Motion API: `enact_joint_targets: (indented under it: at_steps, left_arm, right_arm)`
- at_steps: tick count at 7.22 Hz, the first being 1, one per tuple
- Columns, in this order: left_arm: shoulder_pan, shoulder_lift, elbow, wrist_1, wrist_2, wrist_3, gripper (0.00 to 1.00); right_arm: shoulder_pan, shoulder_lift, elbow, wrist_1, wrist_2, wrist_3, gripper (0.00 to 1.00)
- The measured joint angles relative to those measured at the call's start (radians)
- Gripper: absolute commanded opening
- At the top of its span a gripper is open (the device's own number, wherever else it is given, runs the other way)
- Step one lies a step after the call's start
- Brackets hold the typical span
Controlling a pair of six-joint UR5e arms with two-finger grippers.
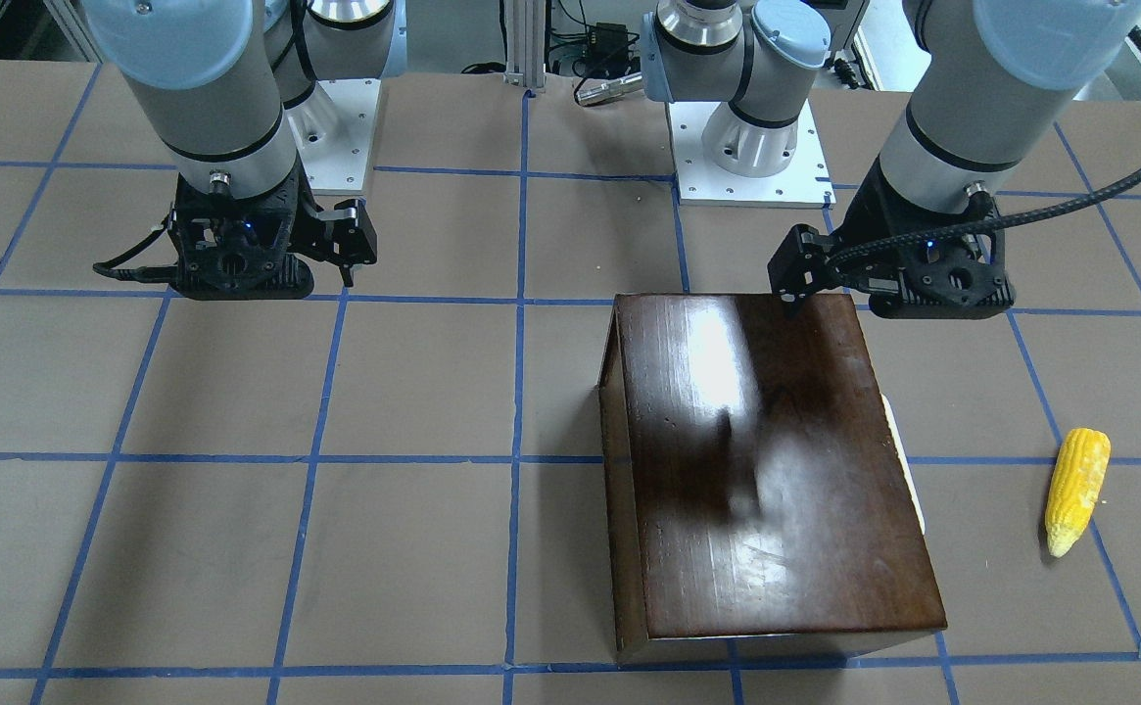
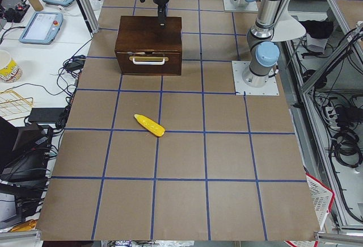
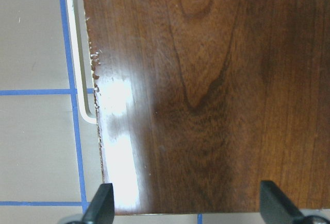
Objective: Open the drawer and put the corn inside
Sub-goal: 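Move the left gripper down beside the cabinet toward the white drawer handle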
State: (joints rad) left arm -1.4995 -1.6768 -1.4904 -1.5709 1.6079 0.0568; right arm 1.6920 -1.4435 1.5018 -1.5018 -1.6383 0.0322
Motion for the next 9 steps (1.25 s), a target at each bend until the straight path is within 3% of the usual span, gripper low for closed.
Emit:
enact_joint_targets:
  at_steps: [4, 9]
  left_arm:
    - [0.088, -0.015, 0.005, 0.061, -0.007, 0.010, 1.00]
    - [0.326, -0.076, 0.005, 0.126, -0.101, 0.245, 1.00]
  right_arm:
    - [0.000, 0.000, 0.000, 0.000, 0.000, 0.000, 1.00]
    - [0.000, 0.000, 0.000, 0.000, 0.000, 0.000, 1.00]
